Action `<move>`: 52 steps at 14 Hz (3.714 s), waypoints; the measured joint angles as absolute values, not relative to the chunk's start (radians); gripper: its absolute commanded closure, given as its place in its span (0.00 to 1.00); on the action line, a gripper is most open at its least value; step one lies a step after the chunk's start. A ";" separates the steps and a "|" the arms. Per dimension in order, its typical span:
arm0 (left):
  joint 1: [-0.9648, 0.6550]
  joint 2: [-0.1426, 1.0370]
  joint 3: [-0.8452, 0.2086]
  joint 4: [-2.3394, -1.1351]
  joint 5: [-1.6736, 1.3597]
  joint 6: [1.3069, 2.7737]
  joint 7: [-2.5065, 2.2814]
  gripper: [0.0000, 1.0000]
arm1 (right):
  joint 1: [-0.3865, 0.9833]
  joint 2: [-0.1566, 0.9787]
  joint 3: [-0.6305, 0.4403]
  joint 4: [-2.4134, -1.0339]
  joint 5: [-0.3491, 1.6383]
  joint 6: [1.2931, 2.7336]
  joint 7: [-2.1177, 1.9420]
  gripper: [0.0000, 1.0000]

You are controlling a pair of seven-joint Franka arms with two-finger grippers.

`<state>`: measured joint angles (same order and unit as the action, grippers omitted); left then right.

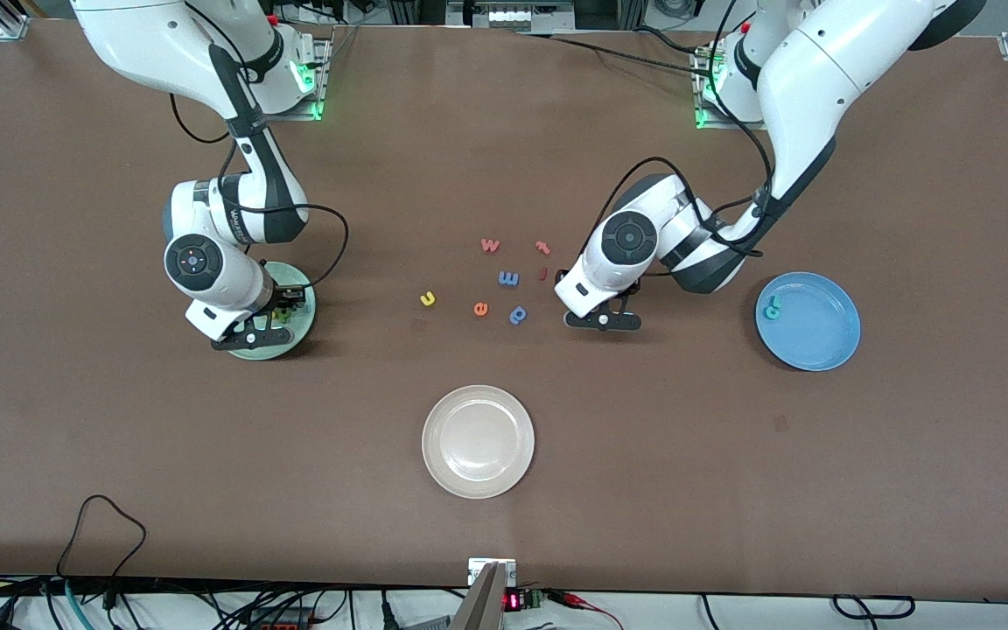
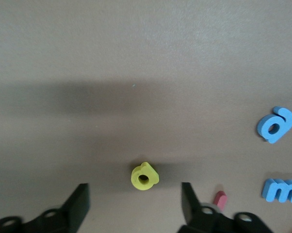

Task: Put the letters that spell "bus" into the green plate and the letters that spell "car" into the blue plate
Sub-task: 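Reach the right gripper to the yellow n while the left gripper grasps yellow a, then place the n on the green plate while the left gripper places a on blue plate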

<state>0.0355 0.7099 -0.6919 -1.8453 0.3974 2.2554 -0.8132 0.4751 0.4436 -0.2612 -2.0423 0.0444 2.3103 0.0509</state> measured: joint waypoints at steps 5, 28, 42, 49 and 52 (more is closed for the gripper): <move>0.036 0.716 -0.657 -1.935 0.415 2.404 -0.819 0.37 | 0.523 0.424 -0.194 -2.004 0.122 2.311 0.110 0.00; 0.072 0.556 -0.556 -1.833 0.436 2.011 -0.591 0.81 | 0.779 0.669 -0.171 -1.780 0.251 2.345 0.163 0.50; 0.387 0.489 -0.667 -1.781 0.492 1.767 -0.188 0.00 | 0.771 0.635 -0.243 -1.765 0.252 2.239 0.175 0.94; 0.385 0.412 -0.718 -1.351 0.283 1.375 -0.187 0.00 | 0.733 0.499 -0.545 -1.849 0.251 2.071 -0.036 0.92; 0.317 0.312 -0.564 -1.323 0.170 1.367 -0.185 0.00 | 0.692 0.503 -0.585 -1.902 0.251 2.088 -0.112 0.87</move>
